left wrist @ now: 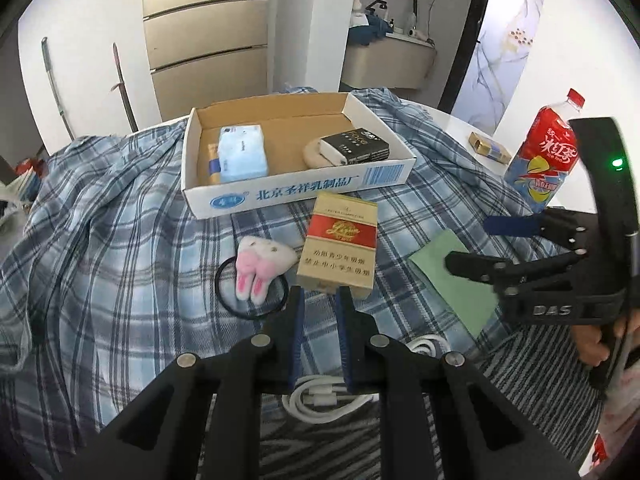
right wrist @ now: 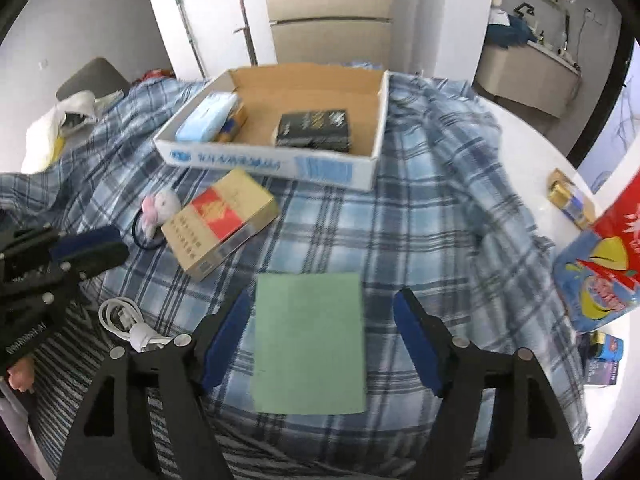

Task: Organize soft objects
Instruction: 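Grasp the green card with the right tool, then grasp the red-gold cigarette pack with the left tool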

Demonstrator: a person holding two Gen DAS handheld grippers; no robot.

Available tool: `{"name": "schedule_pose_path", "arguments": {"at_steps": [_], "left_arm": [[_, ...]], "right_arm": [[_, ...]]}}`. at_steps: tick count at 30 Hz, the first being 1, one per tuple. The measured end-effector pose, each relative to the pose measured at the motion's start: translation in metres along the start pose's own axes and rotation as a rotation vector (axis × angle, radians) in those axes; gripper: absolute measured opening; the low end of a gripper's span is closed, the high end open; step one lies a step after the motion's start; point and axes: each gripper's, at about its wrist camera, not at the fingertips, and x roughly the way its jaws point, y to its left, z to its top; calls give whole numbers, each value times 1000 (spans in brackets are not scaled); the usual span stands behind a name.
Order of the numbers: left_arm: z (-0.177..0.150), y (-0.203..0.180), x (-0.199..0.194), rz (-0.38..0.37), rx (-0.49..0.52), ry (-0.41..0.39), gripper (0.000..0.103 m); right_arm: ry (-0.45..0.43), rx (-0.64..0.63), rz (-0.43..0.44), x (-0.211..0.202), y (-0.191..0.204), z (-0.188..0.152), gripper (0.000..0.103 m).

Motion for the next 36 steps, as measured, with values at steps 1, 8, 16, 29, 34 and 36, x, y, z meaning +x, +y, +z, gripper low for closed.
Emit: {"name": "schedule_pose_path", "arguments": {"at_steps": [1,8,16,29,34,36], "left_arm": [[-2,0,0,5,3,-5,17],[-11,-3,8,9,29,-19,18],[-14,2,11,-24,6,-26,18],[-14,-4,13,-40,44,-21,46],[-5,-5,9,-62,43,-38,73],[2,-6,11,-64,47,-39,73]], "right_arm": [[6,-1,-2,4,0,-1,73],[32,0,-12,25,7,2,73],[52,-2,-16,35,7,1,73],[30,19,11,33,2,-3,69],[-35,19,22,19,2,-3,69],[-59,20,16,13,2,-3,69]]}}
